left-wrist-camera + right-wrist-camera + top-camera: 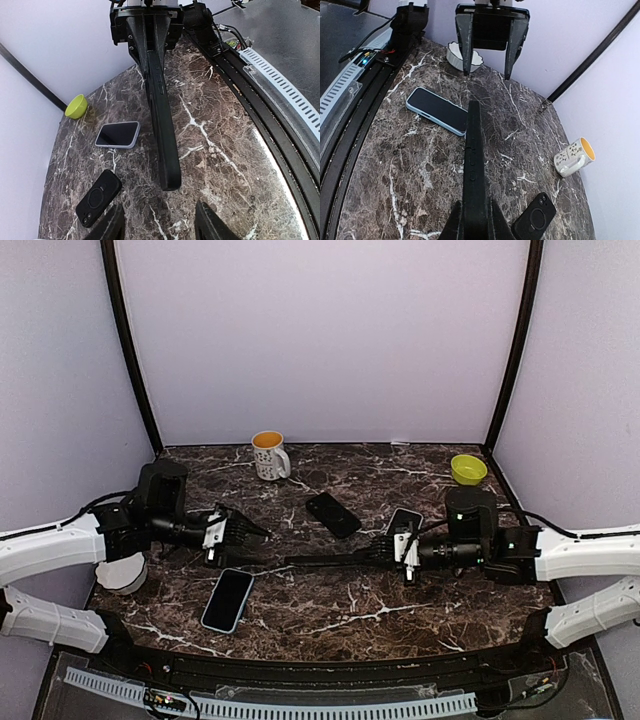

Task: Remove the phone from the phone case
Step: Remove the top left corner of the phone from the phone case.

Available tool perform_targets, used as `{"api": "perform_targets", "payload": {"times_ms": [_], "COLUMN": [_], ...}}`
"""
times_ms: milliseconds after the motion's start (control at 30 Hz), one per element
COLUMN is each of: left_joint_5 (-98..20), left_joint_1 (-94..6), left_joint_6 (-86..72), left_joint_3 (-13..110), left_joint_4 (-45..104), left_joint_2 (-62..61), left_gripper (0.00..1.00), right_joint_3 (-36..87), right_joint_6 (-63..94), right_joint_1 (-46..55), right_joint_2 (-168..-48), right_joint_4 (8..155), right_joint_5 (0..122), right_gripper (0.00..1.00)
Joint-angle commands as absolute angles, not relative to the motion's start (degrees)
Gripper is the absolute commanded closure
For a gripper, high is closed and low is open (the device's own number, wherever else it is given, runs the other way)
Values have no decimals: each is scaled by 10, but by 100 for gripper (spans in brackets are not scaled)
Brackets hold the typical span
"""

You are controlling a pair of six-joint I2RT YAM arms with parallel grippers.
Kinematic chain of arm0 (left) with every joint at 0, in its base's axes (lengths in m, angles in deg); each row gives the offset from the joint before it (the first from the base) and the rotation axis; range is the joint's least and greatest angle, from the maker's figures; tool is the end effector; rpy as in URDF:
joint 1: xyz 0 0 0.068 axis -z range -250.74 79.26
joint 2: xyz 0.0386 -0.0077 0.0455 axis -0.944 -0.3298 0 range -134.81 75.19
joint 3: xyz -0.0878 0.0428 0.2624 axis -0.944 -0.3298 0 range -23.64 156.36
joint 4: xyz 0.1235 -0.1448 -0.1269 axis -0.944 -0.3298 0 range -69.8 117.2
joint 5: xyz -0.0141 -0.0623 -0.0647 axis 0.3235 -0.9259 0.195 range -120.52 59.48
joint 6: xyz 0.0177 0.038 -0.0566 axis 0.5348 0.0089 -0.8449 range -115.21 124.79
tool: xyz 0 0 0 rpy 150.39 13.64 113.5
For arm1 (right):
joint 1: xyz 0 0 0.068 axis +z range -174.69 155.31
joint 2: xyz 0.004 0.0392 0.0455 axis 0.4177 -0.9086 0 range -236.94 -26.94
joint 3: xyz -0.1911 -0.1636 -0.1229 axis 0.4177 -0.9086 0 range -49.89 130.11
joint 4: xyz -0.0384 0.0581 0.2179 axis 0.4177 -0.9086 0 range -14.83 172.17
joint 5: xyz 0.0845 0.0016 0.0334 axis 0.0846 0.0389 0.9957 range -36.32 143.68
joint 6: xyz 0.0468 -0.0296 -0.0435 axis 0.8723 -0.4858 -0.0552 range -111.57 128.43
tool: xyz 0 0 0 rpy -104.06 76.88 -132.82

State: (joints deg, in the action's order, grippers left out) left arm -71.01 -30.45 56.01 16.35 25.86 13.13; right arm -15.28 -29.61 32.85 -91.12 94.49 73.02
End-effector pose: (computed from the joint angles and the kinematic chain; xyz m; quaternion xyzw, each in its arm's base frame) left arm 0.1420 -0.1694 0.2833 0.6943 0.4111 -0.2388 0.5402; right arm 0.1108 0.2098 0.2684 -0.6548 0.4595 0.2323 0.5533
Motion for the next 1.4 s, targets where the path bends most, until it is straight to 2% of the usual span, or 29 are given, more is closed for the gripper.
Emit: {"api": "perform_targets", "payload": {"times_ms": [0,300,567,1067,1367], "left_joint_5": [-759,-787,-824,-797,-786], "left_joint_1": [-303,-288,-273,-259,-254], "left_joint_6": [579,586,567,575,575], "left_joint_3": [148,147,142,136,134], "left_joint_4": [258,237,260,268,269], "left_joint_2": [147,127,122,99,92], "left_gripper": [50,46,51,54,60], "right_joint_3": [-125,-118,-119,-103,-98], "right_joint_6": [-346,-398,-439,-455,-457], "right_joint_1": [330,336,354,378,388], "right_joint_2": [-909,-920,-920,-918,-921], "right_joint_4": [987,997,1016,1004,1003], "right_joint_5": [776,769,757,748,743], "right_gripper": [100,100,100,100,100]}}
